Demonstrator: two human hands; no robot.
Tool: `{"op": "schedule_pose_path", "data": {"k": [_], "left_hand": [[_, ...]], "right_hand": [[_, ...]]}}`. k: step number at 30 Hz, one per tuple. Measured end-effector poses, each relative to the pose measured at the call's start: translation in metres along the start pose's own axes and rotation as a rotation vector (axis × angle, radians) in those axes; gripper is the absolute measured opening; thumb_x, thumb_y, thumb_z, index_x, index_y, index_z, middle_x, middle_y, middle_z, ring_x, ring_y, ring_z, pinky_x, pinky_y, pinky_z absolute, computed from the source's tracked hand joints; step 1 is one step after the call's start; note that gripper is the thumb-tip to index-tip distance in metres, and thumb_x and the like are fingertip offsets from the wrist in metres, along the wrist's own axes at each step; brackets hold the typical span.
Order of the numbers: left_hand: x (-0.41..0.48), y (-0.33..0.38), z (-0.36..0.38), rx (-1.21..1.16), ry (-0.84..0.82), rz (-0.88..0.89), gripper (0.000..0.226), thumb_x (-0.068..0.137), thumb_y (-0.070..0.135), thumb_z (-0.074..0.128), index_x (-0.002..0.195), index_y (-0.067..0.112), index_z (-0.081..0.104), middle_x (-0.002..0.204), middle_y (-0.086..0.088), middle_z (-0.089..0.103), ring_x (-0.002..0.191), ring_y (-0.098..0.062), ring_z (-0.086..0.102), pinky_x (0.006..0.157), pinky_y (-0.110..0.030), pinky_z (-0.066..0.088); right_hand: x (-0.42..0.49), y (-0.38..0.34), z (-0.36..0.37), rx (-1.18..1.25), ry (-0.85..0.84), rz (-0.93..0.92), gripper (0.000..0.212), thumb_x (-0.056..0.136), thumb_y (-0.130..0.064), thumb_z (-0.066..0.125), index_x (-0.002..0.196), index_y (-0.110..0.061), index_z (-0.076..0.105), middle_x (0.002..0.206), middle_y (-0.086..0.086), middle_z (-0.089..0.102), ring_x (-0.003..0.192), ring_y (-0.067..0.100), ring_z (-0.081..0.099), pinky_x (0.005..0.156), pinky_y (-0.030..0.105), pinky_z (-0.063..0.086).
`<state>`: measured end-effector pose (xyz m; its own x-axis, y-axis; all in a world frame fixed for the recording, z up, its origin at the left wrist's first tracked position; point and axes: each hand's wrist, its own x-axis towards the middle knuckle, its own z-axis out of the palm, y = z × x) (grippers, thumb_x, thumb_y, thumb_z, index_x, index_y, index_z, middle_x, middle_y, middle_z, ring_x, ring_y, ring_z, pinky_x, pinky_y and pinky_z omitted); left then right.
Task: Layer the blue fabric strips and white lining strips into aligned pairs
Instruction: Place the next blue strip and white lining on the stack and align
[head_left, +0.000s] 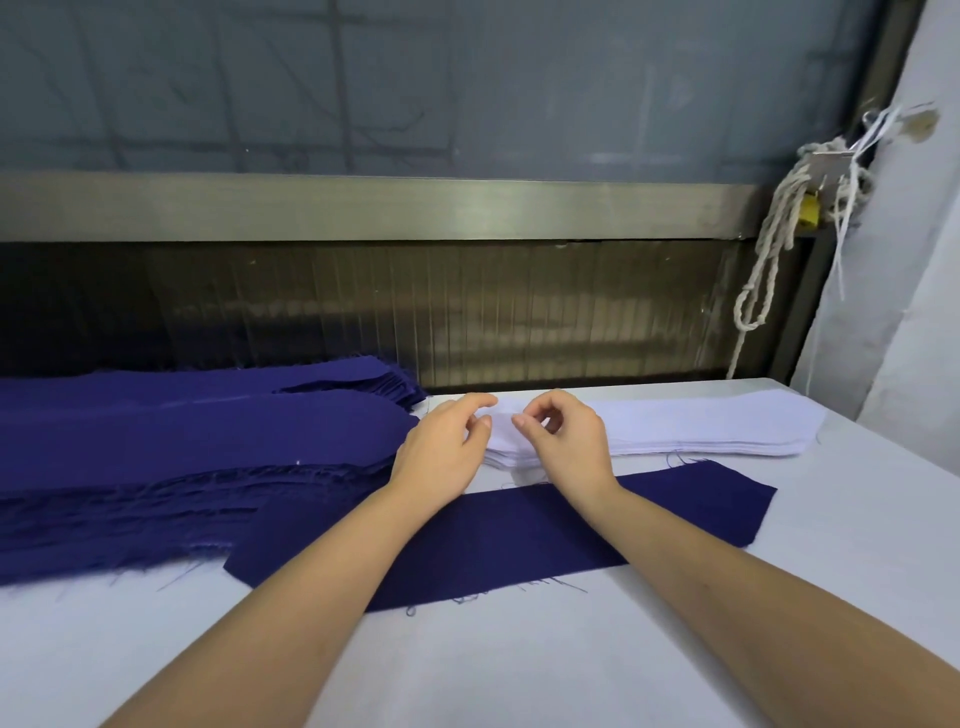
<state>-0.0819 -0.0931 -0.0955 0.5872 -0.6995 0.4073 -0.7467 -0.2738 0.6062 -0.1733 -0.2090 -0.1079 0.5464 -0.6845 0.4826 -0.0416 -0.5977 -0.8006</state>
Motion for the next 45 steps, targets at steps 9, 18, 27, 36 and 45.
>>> {"op": "schedule_pose_path", "data": {"k": [9, 18, 27, 36, 45], "left_hand": [[-0.001, 0.001, -0.003, -0.110, 0.062, 0.055, 0.050, 0.096, 0.018, 0.047, 0.141, 0.036, 0.034, 0.108, 0.005, 0.040, 0.072, -0.005, 0.046, 0.072, -0.023, 0.039], [-0.003, 0.002, 0.001, -0.300, -0.155, 0.016, 0.047, 0.097, 0.020, 0.043, 0.132, 0.051, 0.034, 0.099, 0.009, 0.054, 0.051, -0.004, 0.056, 0.049, -0.009, 0.040], [-0.002, 0.011, -0.003, -0.566, -0.189, -0.085, 0.051, 0.099, 0.023, 0.044, 0.136, 0.053, 0.026, 0.118, 0.007, 0.059, 0.055, -0.007, 0.060, 0.041, -0.019, 0.041], [0.004, 0.002, 0.000, -0.569, -0.104, -0.177, 0.045, 0.098, 0.021, 0.047, 0.139, 0.035, 0.035, 0.137, 0.008, 0.036, 0.062, -0.004, 0.062, 0.048, -0.022, 0.048], [0.002, 0.001, -0.004, -0.487, -0.057, -0.180, 0.025, 0.095, 0.011, 0.048, 0.112, 0.027, 0.043, 0.130, -0.001, 0.040, 0.060, -0.007, 0.060, 0.045, -0.023, 0.046]], "right_hand": [[0.001, -0.001, -0.002, 0.083, 0.095, -0.008, 0.014, 0.088, -0.004, 0.058, 0.094, -0.017, 0.059, 0.082, -0.012, 0.058, 0.077, 0.000, 0.054, 0.064, 0.002, 0.039], [0.003, 0.000, -0.002, 0.077, 0.083, 0.021, 0.014, 0.084, -0.004, 0.065, 0.095, -0.014, 0.067, 0.075, -0.012, 0.056, 0.066, 0.001, 0.049, 0.060, 0.002, 0.037], [0.003, 0.000, 0.000, 0.054, 0.048, -0.013, 0.013, 0.088, -0.011, 0.061, 0.077, -0.019, 0.064, 0.079, -0.005, 0.063, 0.067, 0.000, 0.051, 0.060, 0.005, 0.036], [-0.001, 0.001, 0.003, -0.220, -0.085, -0.080, 0.013, 0.088, -0.014, 0.059, 0.083, -0.014, 0.072, 0.085, -0.007, 0.058, 0.070, 0.009, 0.050, 0.073, 0.027, 0.044], [0.001, 0.004, 0.002, -0.225, -0.082, -0.069, 0.008, 0.089, -0.017, 0.060, 0.082, -0.018, 0.063, 0.086, -0.009, 0.056, 0.063, 0.001, 0.047, 0.065, 0.019, 0.036]]}}
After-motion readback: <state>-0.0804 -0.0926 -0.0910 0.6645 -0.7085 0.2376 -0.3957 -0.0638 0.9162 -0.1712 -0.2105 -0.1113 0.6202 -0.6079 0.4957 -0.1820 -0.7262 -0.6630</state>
